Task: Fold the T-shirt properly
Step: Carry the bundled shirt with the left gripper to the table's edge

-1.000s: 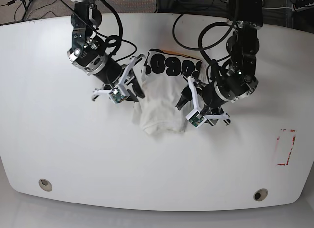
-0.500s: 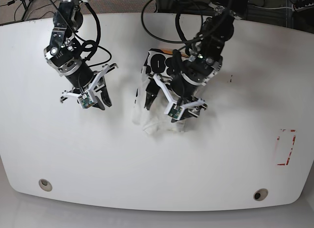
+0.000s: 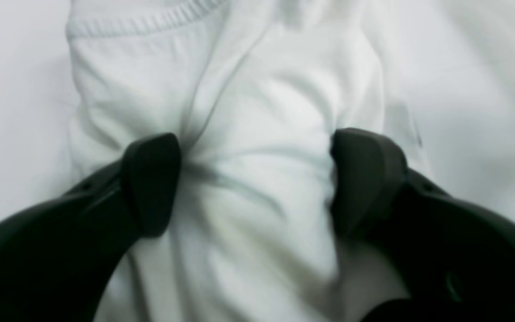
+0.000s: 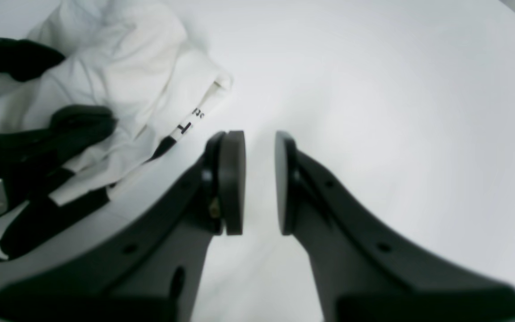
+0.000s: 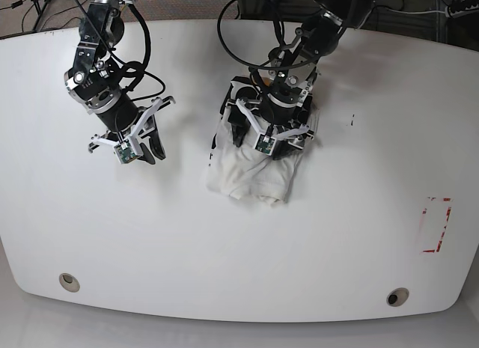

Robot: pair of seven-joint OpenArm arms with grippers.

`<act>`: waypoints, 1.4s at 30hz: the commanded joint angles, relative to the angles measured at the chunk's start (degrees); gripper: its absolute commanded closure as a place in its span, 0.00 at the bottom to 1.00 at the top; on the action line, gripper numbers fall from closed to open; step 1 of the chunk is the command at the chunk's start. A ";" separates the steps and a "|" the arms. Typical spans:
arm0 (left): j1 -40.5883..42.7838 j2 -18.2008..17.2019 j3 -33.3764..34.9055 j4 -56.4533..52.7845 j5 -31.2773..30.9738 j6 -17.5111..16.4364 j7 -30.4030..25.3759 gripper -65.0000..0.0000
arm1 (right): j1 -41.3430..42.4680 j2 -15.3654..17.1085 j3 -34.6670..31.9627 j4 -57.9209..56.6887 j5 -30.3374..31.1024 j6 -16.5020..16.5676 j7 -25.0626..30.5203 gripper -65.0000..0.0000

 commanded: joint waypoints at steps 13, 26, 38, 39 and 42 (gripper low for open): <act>2.91 -9.36 -3.62 -4.41 0.17 0.14 -2.96 0.23 | 0.33 0.47 0.26 0.99 0.99 -0.10 1.36 0.82; 8.18 -16.66 -29.55 -3.53 0.25 -22.01 -2.87 0.23 | 0.15 0.47 0.26 1.17 0.99 -0.10 1.27 0.82; 9.24 -24.92 -46.26 -8.19 0.34 -38.19 -2.70 0.23 | 0.15 0.39 -0.09 1.17 1.08 -0.10 1.27 0.82; 9.24 -25.63 -46.96 -9.42 0.25 -38.89 -2.78 0.23 | 0.15 0.39 -0.09 1.17 1.08 -0.10 1.27 0.82; 8.45 -28.26 -48.28 -12.41 0.25 -41.18 -2.96 0.23 | 0.15 0.30 -0.18 1.17 1.78 -0.10 1.27 0.82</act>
